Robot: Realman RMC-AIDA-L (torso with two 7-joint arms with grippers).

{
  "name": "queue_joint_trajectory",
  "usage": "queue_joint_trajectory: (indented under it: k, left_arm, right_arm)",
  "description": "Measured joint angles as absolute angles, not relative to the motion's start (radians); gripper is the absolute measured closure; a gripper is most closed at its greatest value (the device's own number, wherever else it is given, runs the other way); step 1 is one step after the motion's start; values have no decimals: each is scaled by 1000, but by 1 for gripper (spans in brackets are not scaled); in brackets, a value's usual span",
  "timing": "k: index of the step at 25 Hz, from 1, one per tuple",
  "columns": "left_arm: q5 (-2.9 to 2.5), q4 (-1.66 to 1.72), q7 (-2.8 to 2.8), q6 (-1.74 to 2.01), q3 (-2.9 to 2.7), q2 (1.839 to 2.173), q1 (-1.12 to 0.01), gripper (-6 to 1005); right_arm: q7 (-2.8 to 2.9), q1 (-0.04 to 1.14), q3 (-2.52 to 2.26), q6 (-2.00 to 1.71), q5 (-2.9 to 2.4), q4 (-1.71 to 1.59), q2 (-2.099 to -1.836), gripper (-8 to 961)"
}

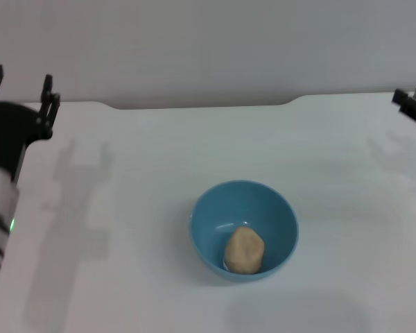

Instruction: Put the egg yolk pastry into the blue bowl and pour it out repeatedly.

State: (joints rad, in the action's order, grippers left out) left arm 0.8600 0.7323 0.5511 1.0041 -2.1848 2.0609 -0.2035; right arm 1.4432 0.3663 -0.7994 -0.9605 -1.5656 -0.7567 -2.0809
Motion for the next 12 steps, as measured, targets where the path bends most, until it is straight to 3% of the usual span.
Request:
queue_joint_trajectory:
  k: [2, 12]
  left_arm:
    - [859, 584, 450, 1161, -2253, 2061, -231, 332]
    - [854, 486, 321, 1200, -2282, 2061, -223, 333]
  right_arm:
    - [1405, 367, -874, -866, -1559, -755, -2085, 507]
    - [1123, 347, -1282, -541, -1231, -764, -2089, 567]
